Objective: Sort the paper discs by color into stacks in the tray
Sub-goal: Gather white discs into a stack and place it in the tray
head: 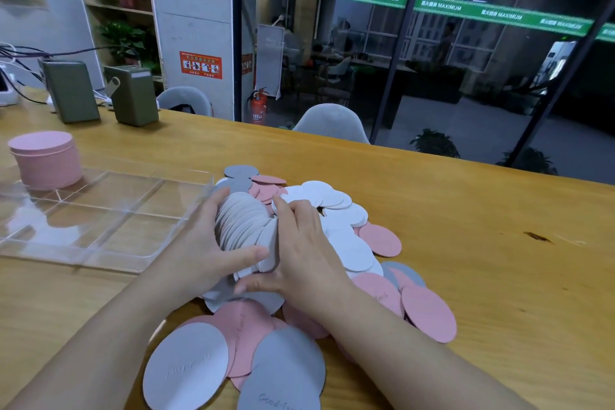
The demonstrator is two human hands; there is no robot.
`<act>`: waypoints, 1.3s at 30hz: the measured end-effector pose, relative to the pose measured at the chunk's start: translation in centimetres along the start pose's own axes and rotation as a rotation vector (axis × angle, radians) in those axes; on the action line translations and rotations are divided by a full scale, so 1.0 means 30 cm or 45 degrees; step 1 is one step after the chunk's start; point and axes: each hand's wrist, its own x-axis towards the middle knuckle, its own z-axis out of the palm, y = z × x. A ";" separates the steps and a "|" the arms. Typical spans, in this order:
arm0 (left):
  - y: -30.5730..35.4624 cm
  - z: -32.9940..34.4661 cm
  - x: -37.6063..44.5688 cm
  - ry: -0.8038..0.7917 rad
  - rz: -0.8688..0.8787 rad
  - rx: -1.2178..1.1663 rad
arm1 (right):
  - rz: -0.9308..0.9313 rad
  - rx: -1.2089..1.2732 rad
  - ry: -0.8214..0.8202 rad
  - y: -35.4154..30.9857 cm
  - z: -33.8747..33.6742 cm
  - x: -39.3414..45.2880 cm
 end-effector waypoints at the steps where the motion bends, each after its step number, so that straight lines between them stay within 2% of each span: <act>1: -0.002 0.002 0.000 0.008 0.010 -0.001 | -0.014 0.005 0.007 0.002 0.000 0.000; 7: 0.001 0.005 -0.008 0.018 0.021 0.020 | 0.003 -0.006 -0.049 0.083 -0.065 -0.024; 13: 0.010 0.007 -0.012 0.014 0.018 0.057 | 0.364 -0.131 -0.267 0.255 -0.195 -0.061; 19: 0.023 0.009 -0.019 0.025 0.008 0.089 | 0.585 0.105 -0.346 0.283 -0.227 -0.082; 28: 0.026 0.009 -0.022 0.019 0.012 0.098 | 0.636 0.015 -0.435 0.250 -0.226 -0.080; 36: 0.020 0.007 -0.019 0.013 0.004 0.100 | 0.650 0.277 -0.406 0.256 -0.249 -0.100; 39: 0.021 0.007 -0.018 0.010 0.005 0.093 | 0.586 0.349 -0.317 0.249 -0.254 -0.104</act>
